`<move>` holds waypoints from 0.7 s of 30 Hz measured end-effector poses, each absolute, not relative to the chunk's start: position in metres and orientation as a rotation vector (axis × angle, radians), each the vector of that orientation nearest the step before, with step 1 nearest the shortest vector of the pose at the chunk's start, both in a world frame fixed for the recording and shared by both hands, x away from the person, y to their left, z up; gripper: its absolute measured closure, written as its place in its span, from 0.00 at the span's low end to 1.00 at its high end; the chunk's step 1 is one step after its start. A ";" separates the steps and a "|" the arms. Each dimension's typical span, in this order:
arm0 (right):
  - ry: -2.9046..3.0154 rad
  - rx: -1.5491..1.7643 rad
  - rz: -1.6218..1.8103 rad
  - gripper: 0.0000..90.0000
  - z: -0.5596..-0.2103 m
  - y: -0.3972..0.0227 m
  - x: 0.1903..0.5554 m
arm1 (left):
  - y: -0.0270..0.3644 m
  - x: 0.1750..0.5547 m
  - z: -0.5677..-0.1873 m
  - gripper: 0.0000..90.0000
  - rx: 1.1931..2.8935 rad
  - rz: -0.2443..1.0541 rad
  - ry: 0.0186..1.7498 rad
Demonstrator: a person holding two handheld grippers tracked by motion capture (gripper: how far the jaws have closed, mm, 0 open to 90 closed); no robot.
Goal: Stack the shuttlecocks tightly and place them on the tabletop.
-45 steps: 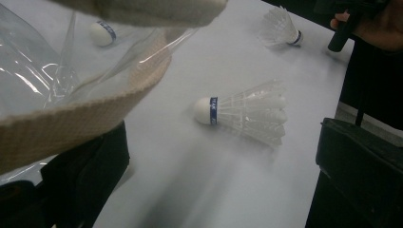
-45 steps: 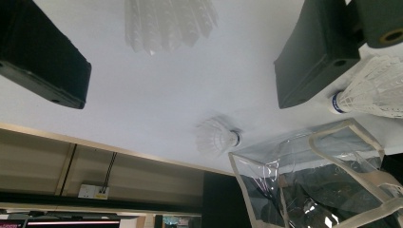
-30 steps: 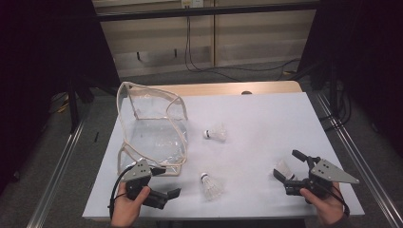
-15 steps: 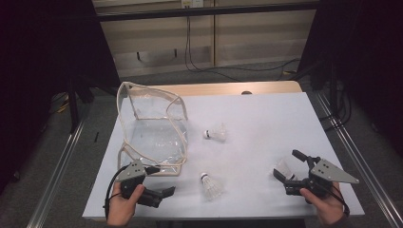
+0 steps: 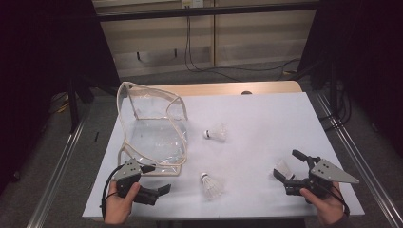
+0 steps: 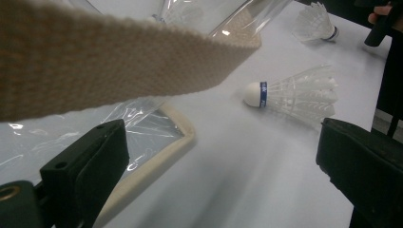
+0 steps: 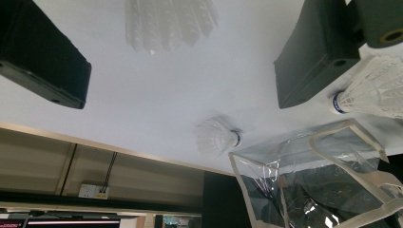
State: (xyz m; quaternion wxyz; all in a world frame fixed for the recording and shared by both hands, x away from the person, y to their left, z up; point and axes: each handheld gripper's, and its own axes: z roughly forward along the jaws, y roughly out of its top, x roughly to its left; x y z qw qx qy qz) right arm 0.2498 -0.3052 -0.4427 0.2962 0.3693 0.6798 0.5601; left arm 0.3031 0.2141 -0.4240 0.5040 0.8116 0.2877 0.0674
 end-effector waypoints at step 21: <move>1.815 0.984 1.488 0.05 -0.443 -0.305 0.251 | 0.221 0.309 -0.426 0.04 1.954 0.185 0.728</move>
